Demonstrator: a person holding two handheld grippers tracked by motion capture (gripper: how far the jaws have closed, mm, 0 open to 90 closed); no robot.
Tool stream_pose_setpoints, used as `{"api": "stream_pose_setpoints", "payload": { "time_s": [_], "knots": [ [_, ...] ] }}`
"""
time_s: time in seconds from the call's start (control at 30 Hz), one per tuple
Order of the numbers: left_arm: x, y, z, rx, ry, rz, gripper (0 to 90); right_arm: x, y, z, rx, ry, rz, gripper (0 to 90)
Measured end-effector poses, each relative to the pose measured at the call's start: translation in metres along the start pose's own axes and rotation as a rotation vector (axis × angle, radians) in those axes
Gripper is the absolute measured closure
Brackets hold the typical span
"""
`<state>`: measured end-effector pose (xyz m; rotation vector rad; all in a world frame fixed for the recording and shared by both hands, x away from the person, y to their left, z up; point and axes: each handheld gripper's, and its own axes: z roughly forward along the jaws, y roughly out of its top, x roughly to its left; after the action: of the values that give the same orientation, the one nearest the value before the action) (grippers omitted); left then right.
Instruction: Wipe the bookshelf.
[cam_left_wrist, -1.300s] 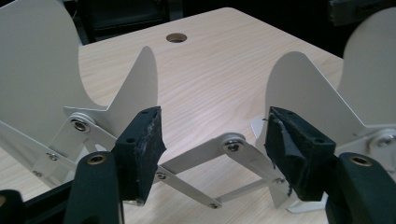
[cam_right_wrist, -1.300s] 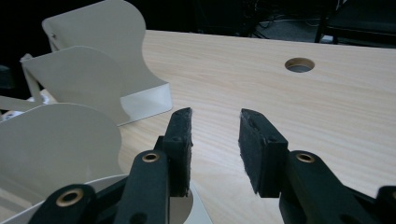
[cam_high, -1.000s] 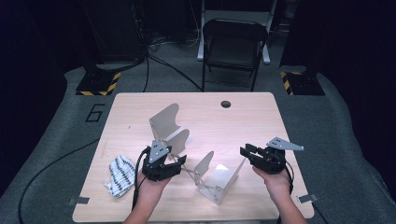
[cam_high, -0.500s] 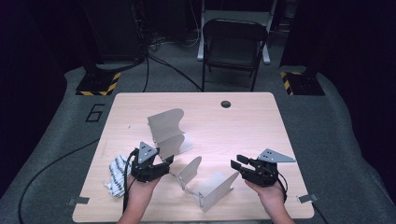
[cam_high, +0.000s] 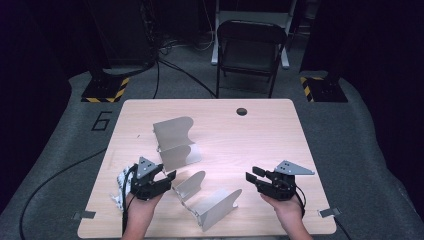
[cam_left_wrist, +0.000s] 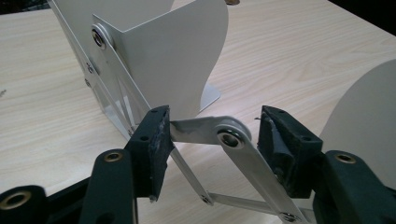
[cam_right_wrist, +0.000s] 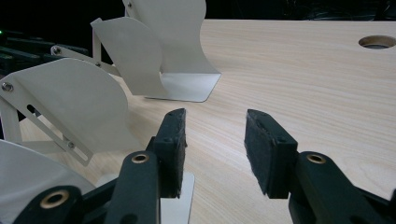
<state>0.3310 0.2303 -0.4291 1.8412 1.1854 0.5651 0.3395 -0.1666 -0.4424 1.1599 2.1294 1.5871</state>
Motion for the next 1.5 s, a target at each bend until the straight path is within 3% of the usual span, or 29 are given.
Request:
{"api": "stream_pose_setpoints", "payload": {
  "time_s": [0.2,0.37,0.4,0.47,0.57,0.67,0.8,0.9,1.03,1.13,1.37,1.5],
  "knots": [
    [0.002,0.01,0.001,-0.001,0.021,0.022,53.9,0.001,-0.002,0.003,0.005,-0.001,0.009,58.1],
    [-0.002,0.01,0.005,-0.006,0.059,0.043,56.6,0.0,-0.003,0.004,0.001,-0.001,0.0,57.9],
    [-0.001,0.009,0.011,0.015,0.089,0.059,60.7,0.0,-0.004,0.005,0.002,0.002,0.01,57.9],
    [0.002,0.01,0.014,0.012,0.073,0.041,59.6,0.0,-0.004,0.005,0.003,-0.001,0.013,57.6],
    [0.003,0.016,0.014,0.002,0.059,0.065,62.4,0.0,-0.005,0.004,0.001,0.004,0.017,57.6],
    [0.0,0.022,0.017,-0.002,0.038,0.085,76.0,-0.001,-0.006,0.004,0.004,-0.004,0.018,57.4],
    [-0.004,0.026,0.019,0.01,0.046,0.106,75.8,-0.002,-0.007,0.004,-0.001,-0.001,0.019,56.9],
    [-0.001,0.021,0.016,0.004,0.05,0.086,72.6,-0.002,-0.007,0.002,0.0,-0.005,0.023,56.8],
    [-0.001,0.018,0.008,-0.035,0.057,0.045,51.3,-0.005,-0.009,0.001,0.0,-0.01,0.035,56.6],
    [-0.001,0.017,0.008,-0.007,0.04,0.02,38.9,-0.005,-0.01,0.001,-0.003,-0.008,0.042,56.5],
    [-0.002,0.008,0.015,0.026,0.011,-0.03,36.3,-0.004,-0.012,0.004,0.005,-0.007,0.046,56.3],
    [-0.002,0.003,0.016,0.044,0.008,-0.024,41.2,-0.006,-0.014,0.004,0.004,-0.015,0.047,56.1]
  ]
}}
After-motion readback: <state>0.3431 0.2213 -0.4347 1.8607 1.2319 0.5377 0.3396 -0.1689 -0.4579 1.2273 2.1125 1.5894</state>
